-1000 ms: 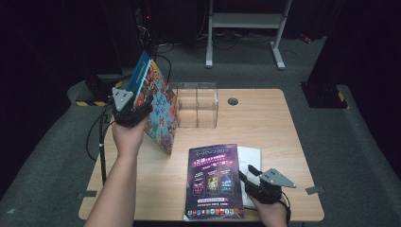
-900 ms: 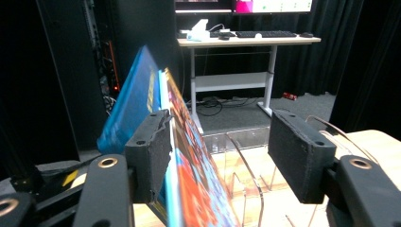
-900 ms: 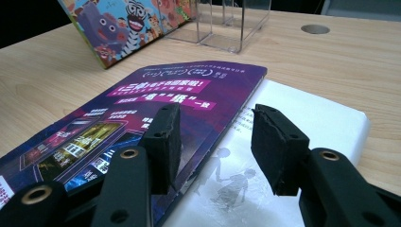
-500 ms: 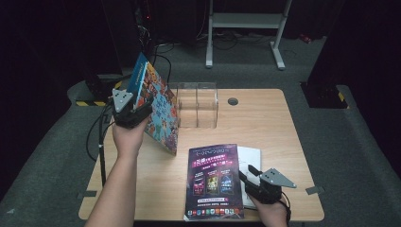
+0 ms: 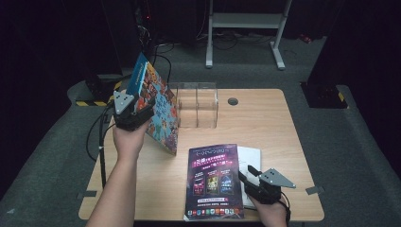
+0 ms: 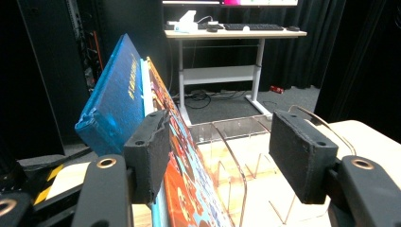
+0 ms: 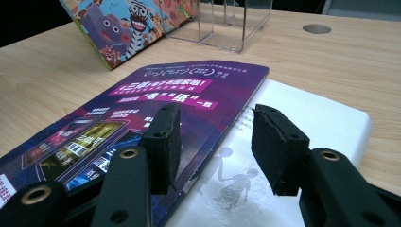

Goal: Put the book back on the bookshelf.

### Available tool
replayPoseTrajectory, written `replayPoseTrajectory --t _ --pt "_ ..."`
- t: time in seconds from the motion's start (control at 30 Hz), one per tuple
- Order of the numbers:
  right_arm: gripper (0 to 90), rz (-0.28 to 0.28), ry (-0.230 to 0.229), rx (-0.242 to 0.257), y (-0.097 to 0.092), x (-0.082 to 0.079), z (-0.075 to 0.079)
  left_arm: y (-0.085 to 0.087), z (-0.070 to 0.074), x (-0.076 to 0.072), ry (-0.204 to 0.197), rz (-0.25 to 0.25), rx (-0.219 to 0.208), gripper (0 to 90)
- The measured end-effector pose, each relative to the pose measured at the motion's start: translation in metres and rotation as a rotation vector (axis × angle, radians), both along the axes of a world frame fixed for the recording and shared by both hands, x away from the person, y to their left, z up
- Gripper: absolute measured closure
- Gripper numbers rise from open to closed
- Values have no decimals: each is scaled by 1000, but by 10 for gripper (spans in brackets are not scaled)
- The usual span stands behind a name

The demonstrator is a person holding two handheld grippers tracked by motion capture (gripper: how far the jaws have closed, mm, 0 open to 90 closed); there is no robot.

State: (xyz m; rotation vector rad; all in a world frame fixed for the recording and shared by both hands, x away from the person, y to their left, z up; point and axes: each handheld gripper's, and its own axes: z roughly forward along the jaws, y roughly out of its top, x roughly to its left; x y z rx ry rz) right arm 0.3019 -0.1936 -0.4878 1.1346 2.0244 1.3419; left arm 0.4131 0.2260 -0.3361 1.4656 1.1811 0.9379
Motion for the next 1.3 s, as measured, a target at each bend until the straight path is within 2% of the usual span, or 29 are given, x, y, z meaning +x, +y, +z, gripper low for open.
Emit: replayPoseTrajectory --t 0.2,0.37,0.6,0.8,1.03,1.07,1.13,1.3 --pt "525 0 2 -1 0 0 0 2 1 -8 3 -2 -9 364" --pt "525 -1 2 -3 0 0 0 4 1 -15 10 -20 -15 340" --pt "526 -2 4 -5 0 0 -1 6 2 -32 17 -56 -19 310" --pt "526 1 2 -14 1 0 -1 8 0 -41 28 -66 -16 290" --pt "525 -1 3 -14 0 -1 -1 14 -9 -57 32 -84 -16 284" --pt "524 -1 2 -15 0 -1 -1 15 -11 -63 23 -79 -1 283" --pt "525 -1 1 -16 -1 -1 -1 16 -12 -65 33 -85 -4 279" --pt "525 0 1 -18 0 -1 -1 18 -13 -73 25 -89 -9 277"
